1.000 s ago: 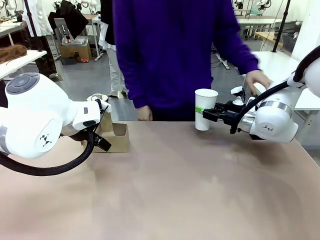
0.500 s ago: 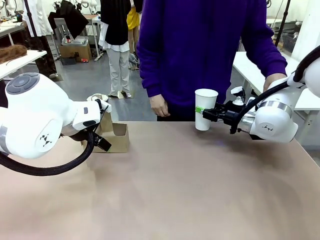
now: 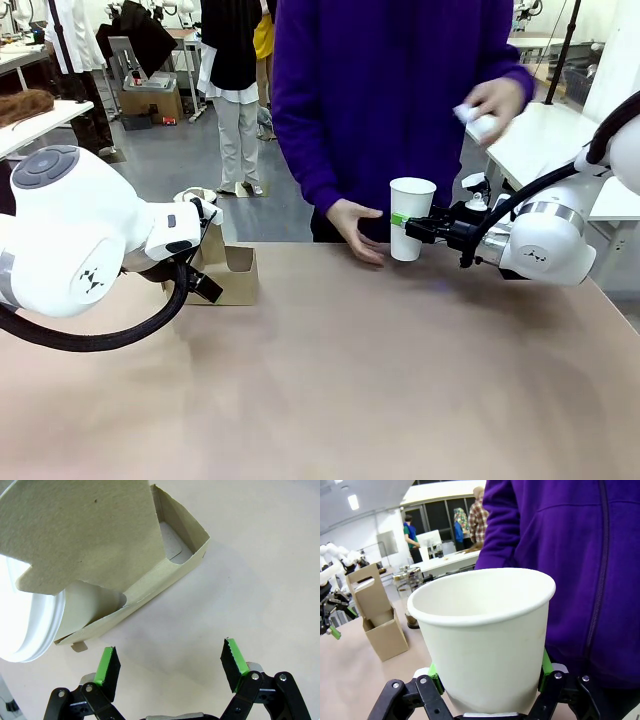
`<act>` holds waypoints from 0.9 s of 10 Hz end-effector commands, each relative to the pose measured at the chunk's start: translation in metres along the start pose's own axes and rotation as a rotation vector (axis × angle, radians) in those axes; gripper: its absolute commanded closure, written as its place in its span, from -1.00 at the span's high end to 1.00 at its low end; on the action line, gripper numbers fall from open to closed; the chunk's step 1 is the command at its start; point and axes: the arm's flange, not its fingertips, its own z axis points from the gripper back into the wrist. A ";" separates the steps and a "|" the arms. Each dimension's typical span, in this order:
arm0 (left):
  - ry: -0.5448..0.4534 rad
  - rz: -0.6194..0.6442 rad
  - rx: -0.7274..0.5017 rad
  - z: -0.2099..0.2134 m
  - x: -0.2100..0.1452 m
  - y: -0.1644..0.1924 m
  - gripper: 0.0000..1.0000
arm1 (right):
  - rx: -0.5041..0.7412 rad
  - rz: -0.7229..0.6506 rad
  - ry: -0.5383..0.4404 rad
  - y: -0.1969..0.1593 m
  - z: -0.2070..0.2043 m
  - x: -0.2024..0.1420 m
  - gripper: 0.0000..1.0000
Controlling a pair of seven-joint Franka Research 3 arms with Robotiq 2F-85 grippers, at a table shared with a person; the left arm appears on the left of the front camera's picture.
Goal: Pour a drink into a cup and package it in a carrier.
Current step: When a person places the Paper Cup Lid on the 600 ml Paper Cup , lift the 600 ml Paper Cup.
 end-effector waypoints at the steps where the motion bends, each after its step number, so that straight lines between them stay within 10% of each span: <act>1: -0.001 0.000 -0.001 0.000 0.000 0.000 1.00 | -0.003 -0.007 -0.011 0.002 -0.002 0.003 0.60; 9: -0.001 0.000 -0.001 0.000 0.000 0.000 1.00 | -0.003 -0.007 -0.011 0.002 -0.002 0.003 0.60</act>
